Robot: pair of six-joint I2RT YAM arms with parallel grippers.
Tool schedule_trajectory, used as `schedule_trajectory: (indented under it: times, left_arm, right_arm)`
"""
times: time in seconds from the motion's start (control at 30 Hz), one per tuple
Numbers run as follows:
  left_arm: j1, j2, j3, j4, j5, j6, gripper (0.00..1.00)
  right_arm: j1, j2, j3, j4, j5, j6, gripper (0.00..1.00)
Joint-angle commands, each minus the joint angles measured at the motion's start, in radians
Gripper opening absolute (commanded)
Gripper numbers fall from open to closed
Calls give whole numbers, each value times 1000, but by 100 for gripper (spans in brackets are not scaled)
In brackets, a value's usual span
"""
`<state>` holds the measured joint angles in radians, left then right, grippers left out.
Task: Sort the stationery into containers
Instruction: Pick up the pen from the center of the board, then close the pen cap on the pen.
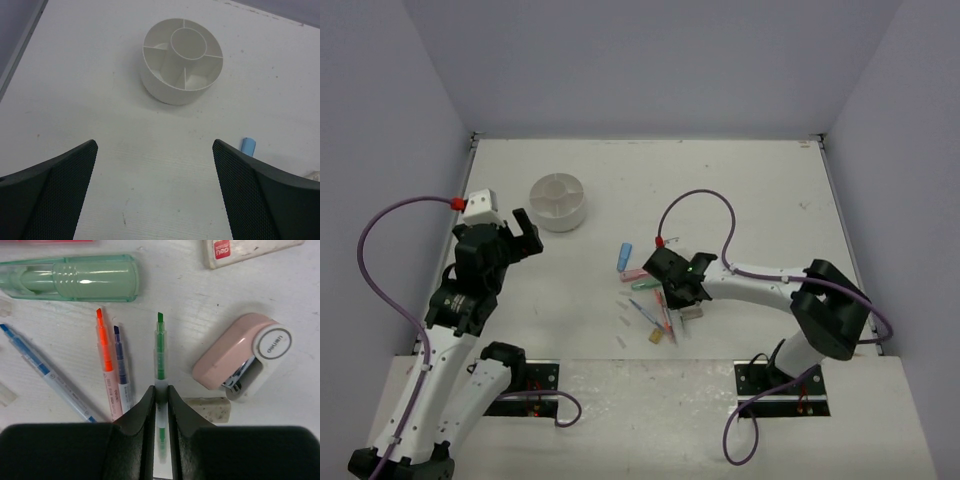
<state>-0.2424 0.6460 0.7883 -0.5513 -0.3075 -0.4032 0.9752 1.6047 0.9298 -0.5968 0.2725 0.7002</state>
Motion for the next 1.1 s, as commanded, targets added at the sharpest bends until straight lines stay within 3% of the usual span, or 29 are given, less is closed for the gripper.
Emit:
schedule_trajectory:
  times: [0.0, 0.23, 0.4, 0.57, 0.67, 0.73, 0.87, 0.9, 0.97, 1.07]
  left_arm:
    - [6, 8, 24, -20, -97, -34, 100]
    - [8, -4, 77, -110, -193, -151, 100]
    - [9, -25, 35, -72, -131, -208, 100]
    - [10, 72, 53, -167, -91, -363, 100]
    - [-42, 138, 22, -234, -88, -541, 100]
    - [-161, 141, -32, -235, -122, -735, 100]
    - [-518, 250, -28, -331, -264, -1029, 100]
    - [-661, 350, 23, -368, -313, -1155, 100]
    - [-804, 501, 110, -540, -351, -1330, 100]
    - [-925, 719, 234, -702, -335, -1510, 100]
  right_arm:
    - [8, -136, 54, -42, 94, 21, 0]
    - [16, -424, 0, 43, 56, -41, 0]
    - [16, -577, -51, 20, 60, -74, 0]
    - [15, -704, -98, -15, 98, -105, 0]
    - [16, -758, -118, -36, 140, -105, 0]
    - [15, -784, -126, -56, 165, -103, 0]
    - [14, -841, -143, -80, 201, -103, 0]
    - [14, -850, -146, -83, 204, -106, 0]
    - [14, -865, -149, -88, 216, -111, 0]
    - [13, -884, -145, -116, 228, -103, 0]
